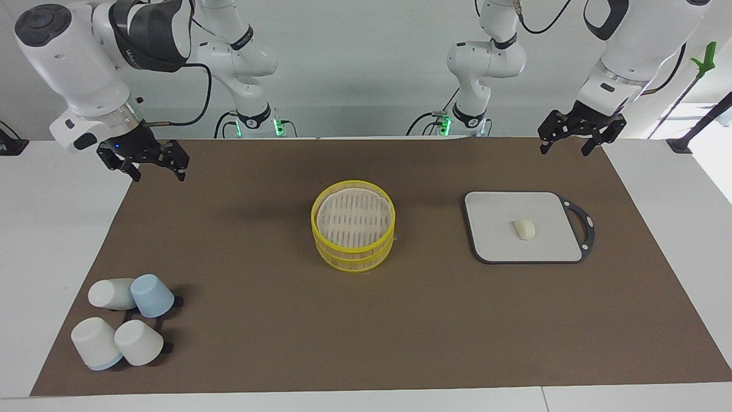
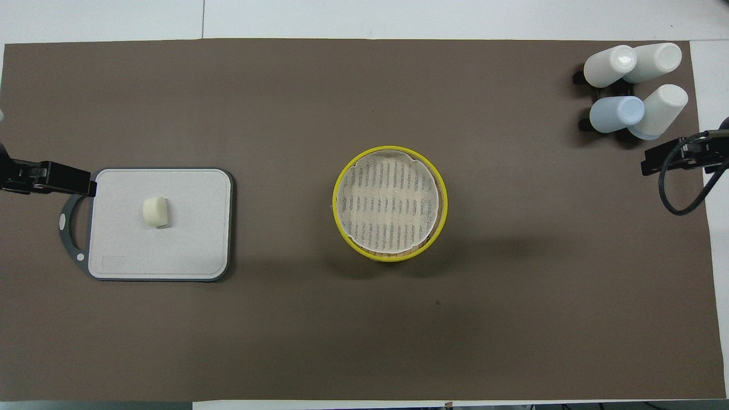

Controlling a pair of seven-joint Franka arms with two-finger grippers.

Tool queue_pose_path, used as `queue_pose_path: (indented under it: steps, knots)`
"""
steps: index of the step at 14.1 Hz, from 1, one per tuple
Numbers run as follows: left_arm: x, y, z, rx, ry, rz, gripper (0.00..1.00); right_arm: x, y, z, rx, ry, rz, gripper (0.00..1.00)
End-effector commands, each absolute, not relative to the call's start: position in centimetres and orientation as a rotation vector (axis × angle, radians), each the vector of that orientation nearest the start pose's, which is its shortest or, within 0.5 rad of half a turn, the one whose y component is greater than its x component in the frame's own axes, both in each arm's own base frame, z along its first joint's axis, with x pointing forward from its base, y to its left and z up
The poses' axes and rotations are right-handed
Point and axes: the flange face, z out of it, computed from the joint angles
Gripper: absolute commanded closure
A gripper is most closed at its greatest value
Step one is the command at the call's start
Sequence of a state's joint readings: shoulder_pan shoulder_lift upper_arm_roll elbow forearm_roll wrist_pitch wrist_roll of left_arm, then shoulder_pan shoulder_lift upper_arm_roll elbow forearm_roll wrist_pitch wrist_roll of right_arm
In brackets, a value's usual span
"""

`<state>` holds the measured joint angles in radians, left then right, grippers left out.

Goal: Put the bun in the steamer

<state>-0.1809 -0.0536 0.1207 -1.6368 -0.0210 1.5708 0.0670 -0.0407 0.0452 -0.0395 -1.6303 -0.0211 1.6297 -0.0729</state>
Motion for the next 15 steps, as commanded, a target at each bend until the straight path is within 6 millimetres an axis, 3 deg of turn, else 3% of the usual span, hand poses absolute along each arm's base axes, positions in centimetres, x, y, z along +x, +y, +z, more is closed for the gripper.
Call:
queue_pose_path:
  steps: [1,8,11,15]
  knots:
    - [53.1,-3.4,62.5,-3.152,0.204,0.016,0.00,55.9,-4.0,57.8,-3.146,-0.025,0.083,0.00]
    - [52.9,-3.0,62.0,-3.154,0.192,0.023,0.00,56.0,-3.5,57.8,-3.147,-0.040,0.073,0.00]
    - [51.3,-2.4,59.4,-3.163,0.193,0.000,0.00,56.8,2.1,57.3,-3.148,-0.094,-0.007,0.00]
    - [49.5,-1.4,54.0,-3.172,0.170,0.004,0.00,58.7,14.9,54.3,-3.139,0.076,-0.070,0.00]
